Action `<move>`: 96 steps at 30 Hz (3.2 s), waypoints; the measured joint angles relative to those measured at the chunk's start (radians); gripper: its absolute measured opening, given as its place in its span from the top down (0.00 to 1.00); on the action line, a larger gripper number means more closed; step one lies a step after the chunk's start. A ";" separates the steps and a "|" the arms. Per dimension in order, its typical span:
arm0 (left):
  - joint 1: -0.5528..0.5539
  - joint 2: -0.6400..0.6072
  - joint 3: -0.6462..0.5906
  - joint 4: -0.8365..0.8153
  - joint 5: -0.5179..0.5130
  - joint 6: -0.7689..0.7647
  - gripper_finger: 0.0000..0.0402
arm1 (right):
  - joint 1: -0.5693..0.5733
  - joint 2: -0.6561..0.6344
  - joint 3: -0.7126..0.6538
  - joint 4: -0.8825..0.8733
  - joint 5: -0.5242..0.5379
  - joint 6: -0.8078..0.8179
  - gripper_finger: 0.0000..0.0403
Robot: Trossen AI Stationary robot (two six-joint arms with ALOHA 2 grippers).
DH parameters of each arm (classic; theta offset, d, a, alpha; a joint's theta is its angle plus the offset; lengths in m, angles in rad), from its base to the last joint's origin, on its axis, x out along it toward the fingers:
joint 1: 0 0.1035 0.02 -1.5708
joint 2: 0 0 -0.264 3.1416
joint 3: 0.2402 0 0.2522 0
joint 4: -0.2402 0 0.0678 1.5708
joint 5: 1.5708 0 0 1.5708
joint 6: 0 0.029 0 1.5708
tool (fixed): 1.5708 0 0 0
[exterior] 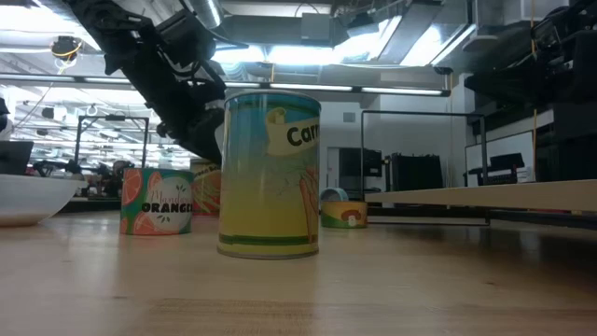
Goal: Pick and place cans onto a shelf
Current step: Put the top orange can onto the shelf
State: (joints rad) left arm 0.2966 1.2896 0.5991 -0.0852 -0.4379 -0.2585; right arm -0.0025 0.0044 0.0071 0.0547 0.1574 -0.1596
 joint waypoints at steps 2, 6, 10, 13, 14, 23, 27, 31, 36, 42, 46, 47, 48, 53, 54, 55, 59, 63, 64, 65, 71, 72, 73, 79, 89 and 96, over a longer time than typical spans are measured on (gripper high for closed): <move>0.000 0.000 0.000 0.000 0.006 0.000 0.93 | 0.000 0.000 0.000 0.000 0.000 0.000 0.90; 0.000 0.000 0.000 0.000 0.007 0.000 0.99 | 0.000 0.000 0.000 0.000 0.000 0.000 0.90; 0.000 0.000 0.000 0.000 0.007 -0.001 0.98 | 0.000 0.000 0.000 0.000 0.000 0.000 0.90; 0.000 0.000 0.000 0.013 0.006 0.000 0.99 | 0.000 0.000 0.000 0.000 0.000 0.000 0.90; 0.000 0.000 0.000 0.020 0.007 0.003 0.99 | 0.000 0.000 0.000 0.000 0.000 0.000 0.90; -0.008 -0.014 0.010 0.038 0.022 0.007 1.00 | 0.000 0.000 0.000 0.000 0.000 0.000 0.90; -0.025 -0.021 0.065 0.045 0.044 0.037 1.00 | 0.000 0.000 0.000 0.000 0.000 0.000 0.90; -0.054 -0.021 0.142 0.045 0.071 0.083 1.00 | 0.000 0.000 0.000 0.000 0.000 0.000 0.90; -0.100 -0.021 0.260 0.003 0.107 0.112 1.00 | 0.000 0.000 0.000 0.000 0.000 0.000 0.90; -0.159 -0.021 0.389 -0.066 0.173 0.113 1.00 | 0.000 0.000 0.000 0.000 0.000 0.000 0.90; -0.206 -0.020 0.454 -0.084 0.198 0.113 1.00 | 0.000 0.000 0.000 0.000 0.000 -0.001 0.90; -0.218 -0.018 0.469 -0.084 0.198 0.113 1.00 | 0.000 0.000 0.000 0.002 0.000 -0.001 0.90; -0.228 -0.016 0.483 -0.084 0.199 0.113 1.00 | 0.000 0.000 0.000 0.006 0.000 -0.002 0.90; -0.270 0.036 0.561 -0.084 0.198 0.137 1.00 | 0.000 0.000 0.000 0.073 0.000 -0.002 0.90; -0.276 0.055 0.581 -0.083 0.201 0.156 1.00 | 0.000 0.000 0.000 0.087 0.000 -0.002 0.90; -0.282 0.075 0.605 -0.083 0.209 0.174 1.00 | 0.000 0.000 0.000 0.106 0.000 -0.002 0.90; -0.292 0.185 0.738 -0.099 0.257 0.241 1.00 | 0.000 0.000 0.000 0.167 0.000 -0.002 0.90; -0.291 0.316 0.906 -0.152 0.306 0.296 1.00 | 0.000 0.000 0.000 0.202 0.000 -0.002 0.90; -0.290 0.348 0.951 -0.170 0.314 0.302 1.00 | 0.000 0.000 0.000 0.207 0.000 -0.003 0.90; -0.290 0.381 0.993 -0.187 0.320 0.314 1.00 | 0.000 0.000 0.000 0.211 0.000 -0.003 0.90; -0.291 0.561 1.186 -0.293 0.329 0.342 1.00 | 0.000 0.000 0.027 0.198 0.011 -0.007 0.90; -0.290 0.585 1.203 -0.294 0.332 0.342 1.00 | 0.000 0.000 0.033 0.197 0.011 -0.009 0.90; -0.290 0.606 1.215 -0.294 0.338 0.342 1.00 | 0.000 0.000 0.038 0.196 0.011 -0.013 0.90; -0.291 0.710 1.241 -0.299 0.352 0.342 1.00 | 0.000 0.000 0.054 0.196 0.010 -0.057 0.90; -0.291 0.821 1.242 -0.288 0.343 0.347 1.00 | 0.000 0.000 0.054 0.184 0.007 -0.059 0.90; -0.290 0.864 1.242 -0.256 0.287 0.349 1.00 | 0.000 0.000 0.055 0.170 0.007 -0.058 0.90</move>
State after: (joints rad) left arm 0.0063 2.1539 1.8412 -0.3413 -0.1506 0.0910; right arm -0.0021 0.0044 0.0616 0.2252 0.1646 -0.2180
